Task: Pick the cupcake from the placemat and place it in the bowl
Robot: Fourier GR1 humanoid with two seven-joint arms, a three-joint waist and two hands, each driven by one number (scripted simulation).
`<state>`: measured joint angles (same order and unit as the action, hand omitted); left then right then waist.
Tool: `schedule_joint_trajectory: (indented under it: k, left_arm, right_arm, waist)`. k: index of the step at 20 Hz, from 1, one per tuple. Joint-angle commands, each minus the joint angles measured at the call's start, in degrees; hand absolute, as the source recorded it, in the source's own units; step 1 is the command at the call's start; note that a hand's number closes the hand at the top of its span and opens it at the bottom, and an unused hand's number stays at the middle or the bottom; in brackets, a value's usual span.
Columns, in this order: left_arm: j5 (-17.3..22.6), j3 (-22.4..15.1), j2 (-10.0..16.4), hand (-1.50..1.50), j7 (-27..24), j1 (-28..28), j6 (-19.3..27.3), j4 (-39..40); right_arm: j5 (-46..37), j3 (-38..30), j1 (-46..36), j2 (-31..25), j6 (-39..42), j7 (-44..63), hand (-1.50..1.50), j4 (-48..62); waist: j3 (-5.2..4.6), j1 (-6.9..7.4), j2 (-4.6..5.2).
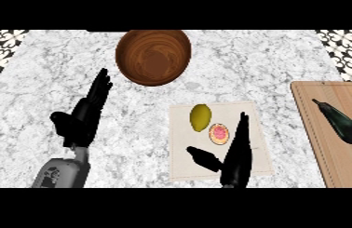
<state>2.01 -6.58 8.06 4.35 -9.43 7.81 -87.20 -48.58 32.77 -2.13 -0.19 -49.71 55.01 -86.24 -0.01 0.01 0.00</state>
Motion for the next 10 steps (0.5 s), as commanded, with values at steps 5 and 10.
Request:
schedule_joint_trajectory:
  k: [5, 10]
  left_arm:
    - [-0.76, 1.69, 0.30, 0.00, 3.86, 0.95, -1.02, -4.52]
    - [-2.20, 0.44, -1.67, 0.00, 1.63, 0.24, -0.53, -2.08]
  right_arm:
    - [9.69, 1.55, -1.01, 0.18, -5.26, -7.38, -1.50, 8.72]
    - [6.13, 1.20, -5.14, -0.76, 6.89, -7.08, 1.50, 9.20]
  waist:
    - [0.04, 0.24, 0.00]
    - [0.00, 0.10, 0.00]
